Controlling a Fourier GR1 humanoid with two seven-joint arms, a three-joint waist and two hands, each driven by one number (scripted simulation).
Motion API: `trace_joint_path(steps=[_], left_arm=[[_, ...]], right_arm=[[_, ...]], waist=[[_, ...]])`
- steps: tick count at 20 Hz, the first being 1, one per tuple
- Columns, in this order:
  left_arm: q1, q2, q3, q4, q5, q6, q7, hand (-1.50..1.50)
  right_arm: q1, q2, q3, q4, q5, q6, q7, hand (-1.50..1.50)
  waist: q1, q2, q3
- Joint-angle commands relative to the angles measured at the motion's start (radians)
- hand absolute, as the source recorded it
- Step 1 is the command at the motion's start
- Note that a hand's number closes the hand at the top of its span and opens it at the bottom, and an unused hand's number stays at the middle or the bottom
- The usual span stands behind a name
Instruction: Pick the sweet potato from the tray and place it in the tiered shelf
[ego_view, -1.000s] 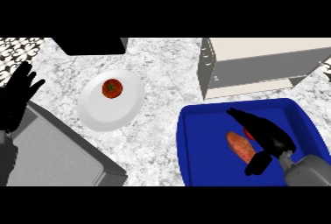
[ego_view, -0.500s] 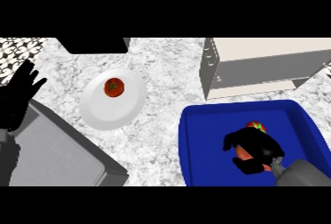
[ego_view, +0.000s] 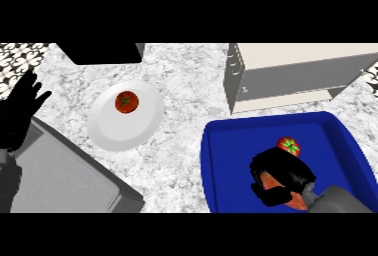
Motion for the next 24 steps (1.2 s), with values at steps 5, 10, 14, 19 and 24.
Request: trace_joint_path(steps=[5, 10, 14, 19, 24], left_arm=[[0.142, -0.148, -0.083, 0.085, 0.023, -0.042, 0.039, 0.0], [0.146, -0.128, -0.06, 0.082, 0.009, -0.042, 0.054, 0.0], [0.151, -0.14, -0.04, 0.07, 0.025, -0.04, 0.075, 0.0], [0.171, -0.136, -0.017, 0.071, 0.017, -0.044, 0.057, 0.0], [0.16, -0.151, -0.03, 0.055, 0.011, -0.049, 0.078, 0.0]], right_arm=[[-0.008, 0.079, -0.088, -0.049, -0.022, -0.096, 0.122, 1.5], [-0.041, 0.082, -0.17, -0.21, -0.04, -0.154, 0.163, 1.5], [-0.094, 0.071, -0.245, -0.344, -0.034, -0.188, 0.248, 1.5], [-0.107, 0.029, -0.341, -0.491, -0.053, -0.192, 0.386, 1.5], [-0.187, -0.031, -0.462, -0.574, -0.113, -0.14, 0.51, 1.5]], waist=[[-0.018, 0.019, -0.042], [-0.043, 0.007, -0.043], [-0.058, -0.003, -0.044], [-0.073, -0.002, -0.046], [-0.065, 0.003, -0.045]])
